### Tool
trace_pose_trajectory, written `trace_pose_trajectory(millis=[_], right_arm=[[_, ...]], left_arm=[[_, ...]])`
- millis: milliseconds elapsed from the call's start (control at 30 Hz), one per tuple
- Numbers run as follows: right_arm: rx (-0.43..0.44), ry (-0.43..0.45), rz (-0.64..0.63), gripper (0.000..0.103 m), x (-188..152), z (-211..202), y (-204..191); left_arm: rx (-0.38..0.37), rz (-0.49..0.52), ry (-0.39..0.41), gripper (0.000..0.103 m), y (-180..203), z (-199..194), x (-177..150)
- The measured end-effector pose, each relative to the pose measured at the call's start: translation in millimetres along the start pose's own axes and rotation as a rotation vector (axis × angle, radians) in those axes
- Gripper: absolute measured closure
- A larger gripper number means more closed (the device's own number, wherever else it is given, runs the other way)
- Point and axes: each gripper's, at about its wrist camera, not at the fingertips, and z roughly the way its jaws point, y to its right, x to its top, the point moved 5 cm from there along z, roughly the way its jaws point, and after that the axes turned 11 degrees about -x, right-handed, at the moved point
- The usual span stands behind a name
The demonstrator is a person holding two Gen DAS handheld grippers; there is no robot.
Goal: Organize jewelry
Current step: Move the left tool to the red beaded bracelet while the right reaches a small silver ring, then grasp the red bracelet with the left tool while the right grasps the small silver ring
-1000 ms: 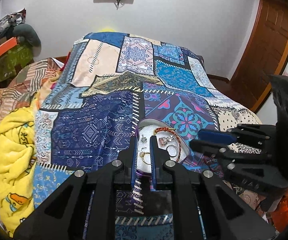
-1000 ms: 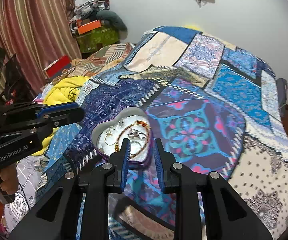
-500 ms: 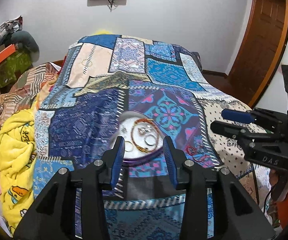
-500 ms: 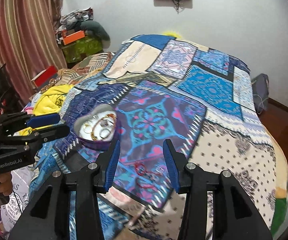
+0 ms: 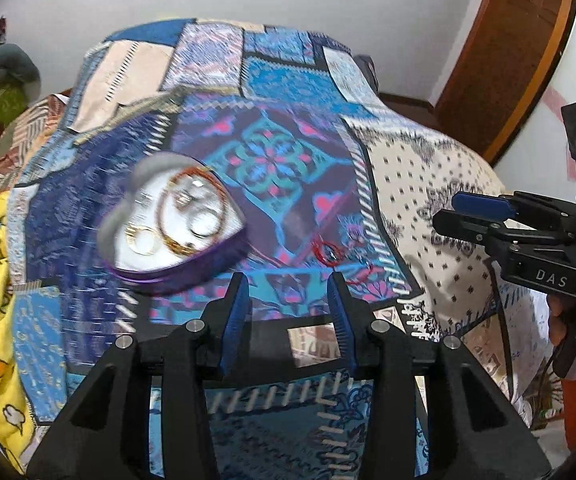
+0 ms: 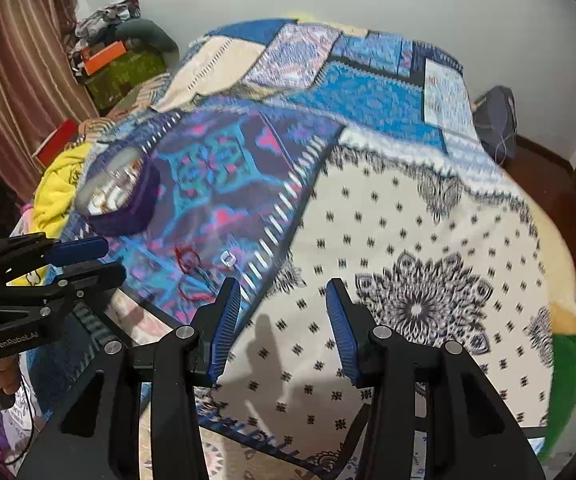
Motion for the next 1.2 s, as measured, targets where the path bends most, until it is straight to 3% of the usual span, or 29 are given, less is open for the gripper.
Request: trace_pose_trajectory(millis=[200, 333, 667, 733, 800, 967, 1200], right_arm=[[0.018, -0.021, 0.005, 0.062, -6, 10, 1], [0.028, -0.025, 0.009, 0.062, -5, 15, 2], [0.035, -0.025, 0.019, 0.062, -1, 18, 5], [0.034, -0.024, 0.019, 0.062, -1, 18, 4], [0.036, -0.022, 0.017, 0.062, 0, 18, 2], [0.038, -0.013, -0.018, 0.062, 3, 20, -10], [0.05, -0.015, -0.073, 0.062, 9, 34, -33]], left_arm=[[-0.016, 0.029, -0.043, 0.063, 9, 26, 0], [-0.018, 0.045, -0.052, 0.072, 14, 41, 6], [0.004, 0.116, -0.056, 0.074, 21, 67, 12], [0.009, 0.124, -0.055, 0.09, 21, 68, 12], [0.005, 0.122, -0.057, 0.098, 20, 70, 14], [0.003, 0.109, -0.043, 0.098, 19, 64, 13], [0.005, 0.056, 0.033, 0.098, 7, 27, 10]])
